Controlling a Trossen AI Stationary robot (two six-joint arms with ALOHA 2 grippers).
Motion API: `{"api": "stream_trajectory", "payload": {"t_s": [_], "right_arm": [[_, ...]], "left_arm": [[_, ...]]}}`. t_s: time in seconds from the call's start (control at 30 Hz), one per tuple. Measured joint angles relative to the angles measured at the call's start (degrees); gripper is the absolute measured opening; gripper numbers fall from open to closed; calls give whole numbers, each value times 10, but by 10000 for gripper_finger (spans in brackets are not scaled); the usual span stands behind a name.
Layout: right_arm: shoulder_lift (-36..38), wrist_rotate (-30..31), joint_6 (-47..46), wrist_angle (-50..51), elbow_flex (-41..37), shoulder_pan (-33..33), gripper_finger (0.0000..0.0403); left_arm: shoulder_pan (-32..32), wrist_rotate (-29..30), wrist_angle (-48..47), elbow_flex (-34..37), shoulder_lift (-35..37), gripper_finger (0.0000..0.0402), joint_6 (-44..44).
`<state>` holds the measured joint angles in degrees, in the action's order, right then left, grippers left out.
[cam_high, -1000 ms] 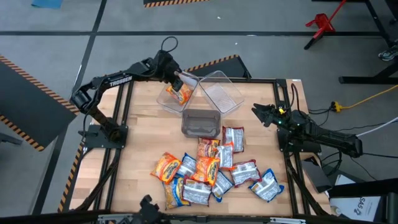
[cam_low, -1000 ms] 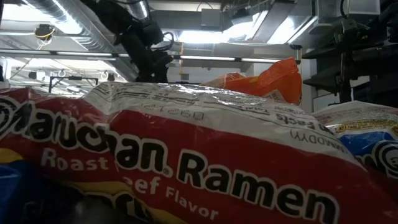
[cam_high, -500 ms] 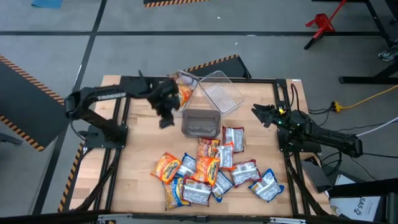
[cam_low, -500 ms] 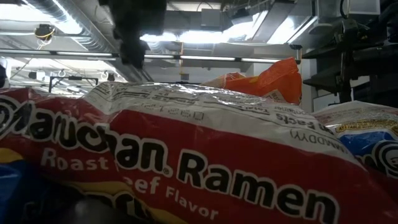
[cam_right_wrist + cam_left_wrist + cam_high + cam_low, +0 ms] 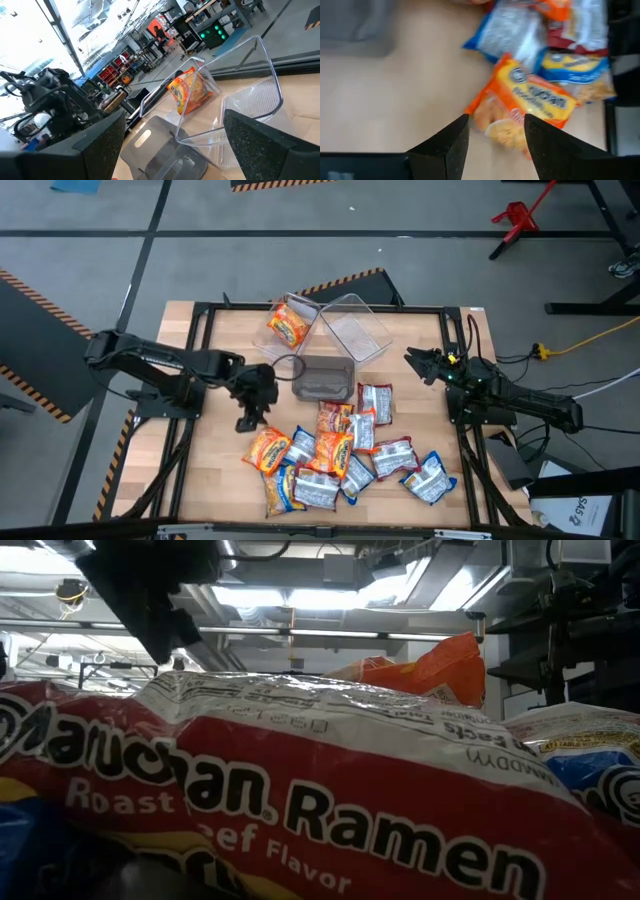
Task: Sort Maruchan noodles
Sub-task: Put the orange noodle pack into the left transparent bin
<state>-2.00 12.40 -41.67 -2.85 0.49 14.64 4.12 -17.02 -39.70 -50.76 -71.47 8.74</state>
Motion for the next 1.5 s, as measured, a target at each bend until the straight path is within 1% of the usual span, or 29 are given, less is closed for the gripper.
{"api": "stream_trajectory", "payload": {"t_s": [0.1, 0.17, 0.37, 0.47, 0.63, 0.83, 0.93, 1.07, 1.2, 1.33, 1.43, 1.5], "right_arm": [[0, 0, 0, 0, 0, 0, 324], [0, 0, 0, 0, 0, 0, 324], [0, -3, -2, 0, 0, 0, 324], [0, -6, -4, 0, 0, 0, 324], [0, -15, -5, 1, 0, 0, 324], [-1, -15, -5, 2, 0, 0, 324], [-1, -15, -5, 2, 0, 0, 324], [-1, -16, -5, 2, 0, 0, 324], [-1, -16, -5, 2, 0, 0, 324], [-1, -15, -5, 2, 0, 0, 324], [0, -15, -5, 3, 0, 0, 324], [-1, -15, -5, 3, 0, 0, 324]], "left_arm": [[-3, -36, 72, 32, -8, 199, -21], [-12, -61, 119, 42, -17, 208, -38], [-21, -149, 160, 48, -73, 228, -109], [-21, -173, 183, 48, -107, 230, -136], [-27, -187, 218, 48, -147, 231, -176], [-32, -186, 228, 48, -192, 237, -210], [-30, -184, 231, 48, -219, 239, -223], [-26, -201, 242, 48, -247, 239, -225], [-17, -211, 240, 48, -264, 239, -234], [-2, -239, 235, 48, -269, 236, -262], [11, -233, 232, 48, -269, 223, -275], [18, -227, 228, 48, -269, 208, -275]]}}
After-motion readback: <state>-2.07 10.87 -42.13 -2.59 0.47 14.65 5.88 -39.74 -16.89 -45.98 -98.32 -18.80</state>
